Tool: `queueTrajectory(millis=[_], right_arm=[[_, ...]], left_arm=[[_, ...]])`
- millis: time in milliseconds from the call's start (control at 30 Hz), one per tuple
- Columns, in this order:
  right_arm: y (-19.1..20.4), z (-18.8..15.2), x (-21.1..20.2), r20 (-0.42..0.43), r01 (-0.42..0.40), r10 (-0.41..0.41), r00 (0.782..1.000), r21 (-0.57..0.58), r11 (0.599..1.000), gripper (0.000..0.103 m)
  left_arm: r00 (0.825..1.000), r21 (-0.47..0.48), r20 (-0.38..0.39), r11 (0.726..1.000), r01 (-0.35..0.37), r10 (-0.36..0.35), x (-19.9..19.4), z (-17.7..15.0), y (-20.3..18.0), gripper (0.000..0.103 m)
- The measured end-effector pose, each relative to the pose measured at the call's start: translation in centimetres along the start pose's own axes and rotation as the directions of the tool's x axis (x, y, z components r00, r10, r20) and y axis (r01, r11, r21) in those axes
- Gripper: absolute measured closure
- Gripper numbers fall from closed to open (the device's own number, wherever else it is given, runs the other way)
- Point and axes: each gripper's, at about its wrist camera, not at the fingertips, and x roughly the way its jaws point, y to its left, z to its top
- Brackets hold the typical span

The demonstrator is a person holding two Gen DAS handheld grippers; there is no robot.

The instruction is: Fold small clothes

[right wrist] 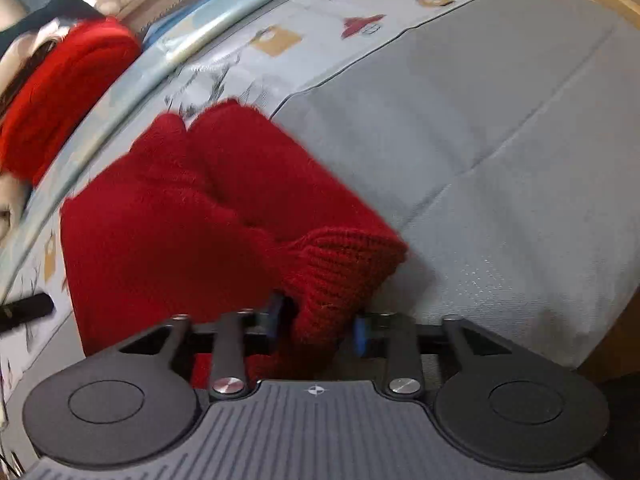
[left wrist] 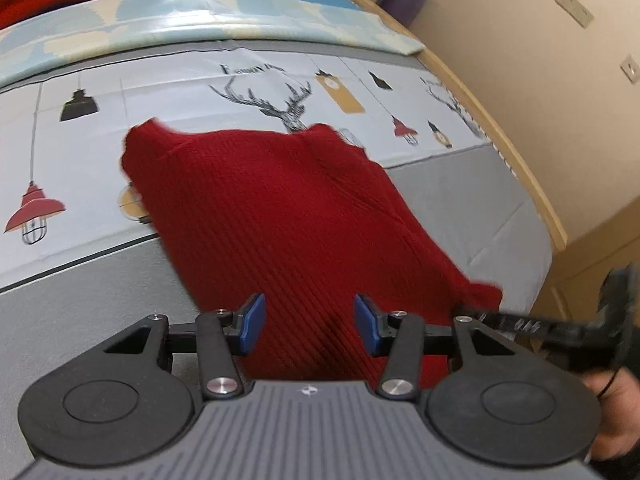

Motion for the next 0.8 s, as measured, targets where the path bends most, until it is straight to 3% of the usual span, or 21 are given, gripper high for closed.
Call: queueTrajectory(millis=[67,133,233,300,367,400,500,567,700,800], right_arm=[[0.9,0.6,-1.5,0.036,0.015,-0.013,0.999,-0.046,0.999,0.054],[1.2,1.4,-2.8,0.042,0.006,-0.004,0.999,-0.058,0.998,0.053],[1.6,3.2,-4.2,0.052,0.037,-0.032,0.998,-0.094,0.995,0.053],[2.4,4.9,-5.1,0.089,0.054,-0.04,0.995,-0.152,0.987,0.053],[2.6,6.6,-5.6,0.127,0.022,0.005,0.992,-0.205,0.979,0.052],[3.2,7.6,-5.4,0.131,-0.031,0.064,0.989,-0.24,0.97,0.051],[5.5,9.7,-2.5,0.024,-0.207,0.228,0.973,-0.332,0.92,0.051],[6.9,10.6,0.9,-0.079,-0.281,0.27,0.96,-0.34,0.898,0.05],[8.1,11.8,6.6,-0.142,-0.275,0.242,0.96,-0.302,0.913,0.05],[9.2,12.3,9.2,-0.194,-0.301,0.253,0.948,-0.29,0.908,0.05]], left_arm=[[1.0,0.021,-0.007,1.0,0.01,-0.01,0.5,0.0,-0.4,0.049],[0.999,0.039,-0.034,0.999,0.022,-0.021,1.6,-0.3,-0.6,0.049],[0.99,0.179,-0.121,0.982,-0.056,0.078,4.8,-1.8,-1.7,0.049],[0.989,0.247,-0.108,0.966,-0.075,0.104,5.4,-2.1,-2.5,0.046],[0.988,0.24,-0.109,0.968,-0.078,0.107,5.5,-1.8,-2.7,0.045],[0.988,0.237,-0.112,0.968,-0.079,0.108,5.6,-1.8,-2.7,0.045],[0.988,0.245,-0.111,0.966,-0.079,0.109,5.6,-1.8,-2.7,0.044],[0.989,0.255,-0.109,0.964,-0.071,0.102,5.4,-1.9,-3.0,0.042],[0.989,0.267,-0.107,0.961,-0.069,0.1,5.2,-2.1,-3.0,0.04],[0.99,0.259,-0.114,0.964,-0.053,0.085,5.0,-1.9,-2.7,0.04]])
